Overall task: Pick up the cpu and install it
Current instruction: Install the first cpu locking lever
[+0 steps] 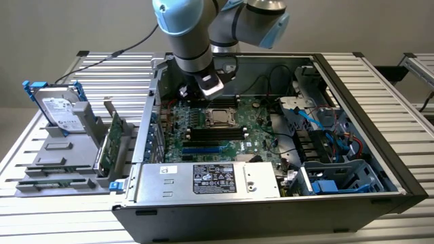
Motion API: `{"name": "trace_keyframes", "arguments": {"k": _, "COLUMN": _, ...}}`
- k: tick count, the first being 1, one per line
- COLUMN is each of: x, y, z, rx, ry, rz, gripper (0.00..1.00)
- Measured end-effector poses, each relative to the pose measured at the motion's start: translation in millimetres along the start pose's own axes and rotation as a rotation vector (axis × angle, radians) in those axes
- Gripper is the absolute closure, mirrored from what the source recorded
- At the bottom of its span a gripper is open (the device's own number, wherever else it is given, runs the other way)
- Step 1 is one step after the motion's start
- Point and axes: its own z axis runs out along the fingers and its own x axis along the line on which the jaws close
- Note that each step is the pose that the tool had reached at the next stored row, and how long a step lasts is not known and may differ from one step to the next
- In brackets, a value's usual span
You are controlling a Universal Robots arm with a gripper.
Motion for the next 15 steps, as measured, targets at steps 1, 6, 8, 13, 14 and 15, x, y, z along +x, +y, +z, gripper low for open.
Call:
{"name": "trace_keyframes", "arguments": {"k": 1, "x": 0.0, "y": 0.0, "z": 0.2, "rx": -0.0033, "ry": 0.0009, "rz": 0.014, "gripper": 0.89}}
{"name": "trace_keyframes", "arguments": {"k": 6, "x": -0.9, "y": 0.0, "z": 0.9, "rx": 0.0054, "ry": -0.0268, "rz": 0.037, "gripper": 0.89}}
{"name": "trace_keyframes", "arguments": {"k": 8, "x": -1.2, "y": 0.2, "z": 1.8, "rx": 0.0094, "ry": -0.0316, "rz": 0.04, "gripper": 0.89}}
{"name": "trace_keyframes", "arguments": {"k": 13, "x": -2.2, "y": 1.3, "z": 6.2, "rx": 0.0152, "ry": -0.0289, "rz": 0.042, "gripper": 0.89}}
{"name": "trace_keyframes", "arguments": {"k": 14, "x": -2.3, "y": 1.3, "z": 7.1, "rx": 0.0174, "ry": -0.0278, "rz": 0.042, "gripper": 0.89}}
{"name": "trace_keyframes", "arguments": {"k": 15, "x": -2.3, "y": 1.1, "z": 7.8, "rx": 0.0196, "ry": -0.027, "rz": 0.043, "gripper": 0.89}}
